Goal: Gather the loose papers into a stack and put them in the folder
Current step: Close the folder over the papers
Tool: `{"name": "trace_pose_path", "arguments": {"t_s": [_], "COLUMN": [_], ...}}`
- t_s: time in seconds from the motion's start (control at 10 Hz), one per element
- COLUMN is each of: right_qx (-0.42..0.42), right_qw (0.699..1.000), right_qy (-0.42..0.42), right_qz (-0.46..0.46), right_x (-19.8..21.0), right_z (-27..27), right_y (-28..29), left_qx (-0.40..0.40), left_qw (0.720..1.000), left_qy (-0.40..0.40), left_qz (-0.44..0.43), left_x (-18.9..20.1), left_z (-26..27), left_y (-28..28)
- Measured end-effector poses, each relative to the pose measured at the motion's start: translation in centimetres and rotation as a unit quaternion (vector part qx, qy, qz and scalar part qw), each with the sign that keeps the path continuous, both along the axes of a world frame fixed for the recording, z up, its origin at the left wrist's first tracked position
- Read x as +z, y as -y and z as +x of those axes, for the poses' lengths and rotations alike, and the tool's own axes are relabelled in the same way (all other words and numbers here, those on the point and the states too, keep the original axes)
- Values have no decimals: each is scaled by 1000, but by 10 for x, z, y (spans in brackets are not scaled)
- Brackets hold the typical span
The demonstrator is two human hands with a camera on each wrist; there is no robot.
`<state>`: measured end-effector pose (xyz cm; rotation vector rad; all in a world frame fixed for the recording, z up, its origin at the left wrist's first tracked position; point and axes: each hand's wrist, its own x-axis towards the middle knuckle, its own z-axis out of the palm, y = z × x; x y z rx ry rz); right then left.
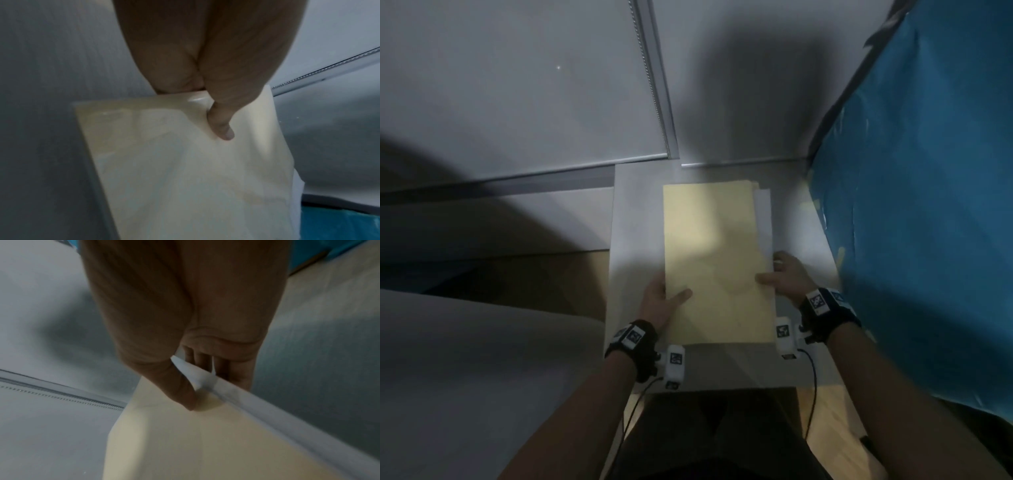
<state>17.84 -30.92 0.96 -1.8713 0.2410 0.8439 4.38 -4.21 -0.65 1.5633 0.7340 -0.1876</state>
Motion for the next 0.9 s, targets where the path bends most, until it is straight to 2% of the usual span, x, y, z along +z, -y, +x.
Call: {"name": "trace_pose_path", "arguments": {"t_s": [0.2,0.4,0.5,0.6,0.8,0.9], "right_qx": [69,94,99,69,106,124], "right_qw": [994,986,985,987,983,979], "right_qy": [83,120,106,108,112,129], "right_qz": [0,-64,-91,-98,-97,-99], "right_x": [2,-18,-18,-23,-17,-10], "right_z": [23,36,37,42,39,27], "right_y": [-84,-139,-144,-141,-119,-88], "left_qx": [96,123,153,179,149,138], "left_qw": [984,971,968,962,968,970], "left_qy": [9,-56,-50,-49,-44,-33], "left_qz": [147,197,192,200,196,200], "left_x": [7,7,-4,-10,-9,2], "left_z": [21,37,34,30,22,14], "left_y": [-66,-97,-104,-109,-113,-106]}}
